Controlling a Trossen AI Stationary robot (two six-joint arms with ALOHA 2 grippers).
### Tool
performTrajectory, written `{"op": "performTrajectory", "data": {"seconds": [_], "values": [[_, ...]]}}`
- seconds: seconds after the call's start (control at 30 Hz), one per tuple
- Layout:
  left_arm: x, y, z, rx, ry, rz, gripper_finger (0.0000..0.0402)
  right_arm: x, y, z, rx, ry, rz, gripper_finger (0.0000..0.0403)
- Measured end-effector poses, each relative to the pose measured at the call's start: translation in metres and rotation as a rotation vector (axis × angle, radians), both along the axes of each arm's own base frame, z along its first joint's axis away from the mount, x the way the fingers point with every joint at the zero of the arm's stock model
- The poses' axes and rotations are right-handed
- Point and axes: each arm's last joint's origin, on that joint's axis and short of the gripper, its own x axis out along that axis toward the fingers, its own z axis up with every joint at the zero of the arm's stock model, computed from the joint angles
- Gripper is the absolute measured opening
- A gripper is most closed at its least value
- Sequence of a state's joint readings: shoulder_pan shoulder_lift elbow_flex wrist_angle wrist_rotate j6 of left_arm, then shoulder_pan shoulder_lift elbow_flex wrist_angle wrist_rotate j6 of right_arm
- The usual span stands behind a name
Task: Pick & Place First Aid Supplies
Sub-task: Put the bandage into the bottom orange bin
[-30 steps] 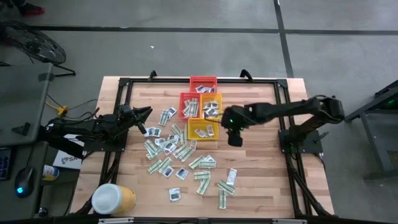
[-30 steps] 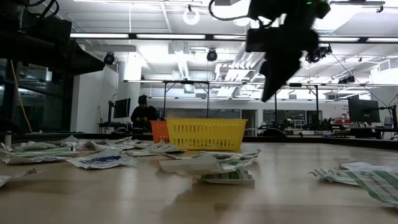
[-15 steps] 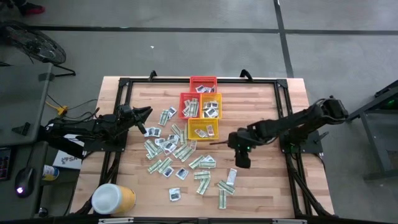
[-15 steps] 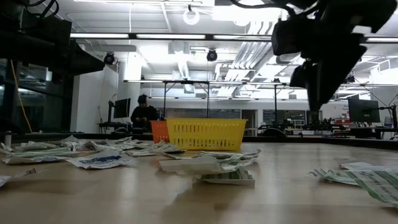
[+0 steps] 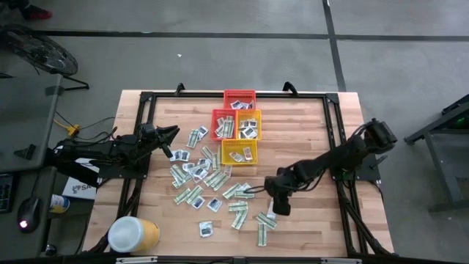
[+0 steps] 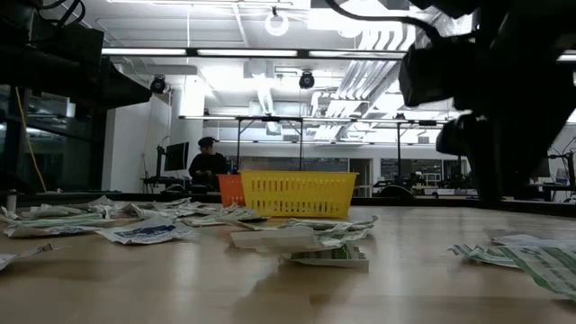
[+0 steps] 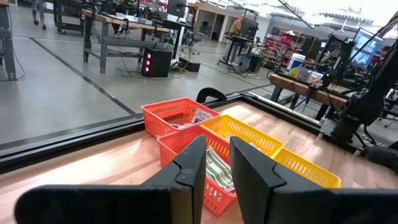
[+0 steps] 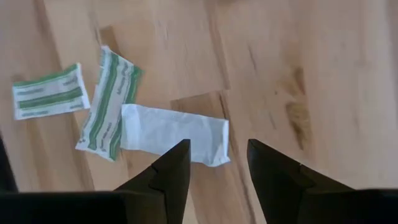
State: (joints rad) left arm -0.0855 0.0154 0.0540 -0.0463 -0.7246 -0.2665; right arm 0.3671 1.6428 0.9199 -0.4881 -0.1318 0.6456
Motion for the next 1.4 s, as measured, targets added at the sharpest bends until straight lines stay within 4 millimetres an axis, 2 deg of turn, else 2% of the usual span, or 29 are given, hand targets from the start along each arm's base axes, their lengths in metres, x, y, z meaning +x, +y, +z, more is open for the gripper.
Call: {"op": "performTrajectory", "data": {"seconds": [0.17,0.5,0.6,0.97,1.1,1.23,1.4], "values": [[0.000,0.000,0.000,0.000,0.000,0.000,0.0073,0.001,0.010,-0.014,-0.033,0.037,-0.010,0.0153],[0.000,0.000,0.000,0.000,0.000,0.000,0.0073,0.006,0.012,-0.031,-0.062,0.070,-0.071,0.0143],[0.000,0.000,0.000,0.000,0.000,0.000,0.0073,0.007,0.012,-0.034,-0.068,0.082,-0.091,0.0123],[0.000,0.000,0.000,0.000,0.000,-0.001,0.0073,0.005,0.009,-0.036,-0.163,0.072,-0.114,0.0010],[0.000,0.000,0.000,0.000,0.000,-0.001,0.0073,0.005,0.008,-0.034,-0.166,0.058,-0.093,0.0008],[0.000,0.000,0.000,0.000,0.000,-0.001,0.0073,0.006,0.003,-0.022,-0.176,0.000,-0.089,0.0003],[0.000,0.000,0.000,0.000,0.000,-0.001,0.0073,0.011,-0.009,0.005,-0.233,-0.109,-0.068,0.0002]]}}
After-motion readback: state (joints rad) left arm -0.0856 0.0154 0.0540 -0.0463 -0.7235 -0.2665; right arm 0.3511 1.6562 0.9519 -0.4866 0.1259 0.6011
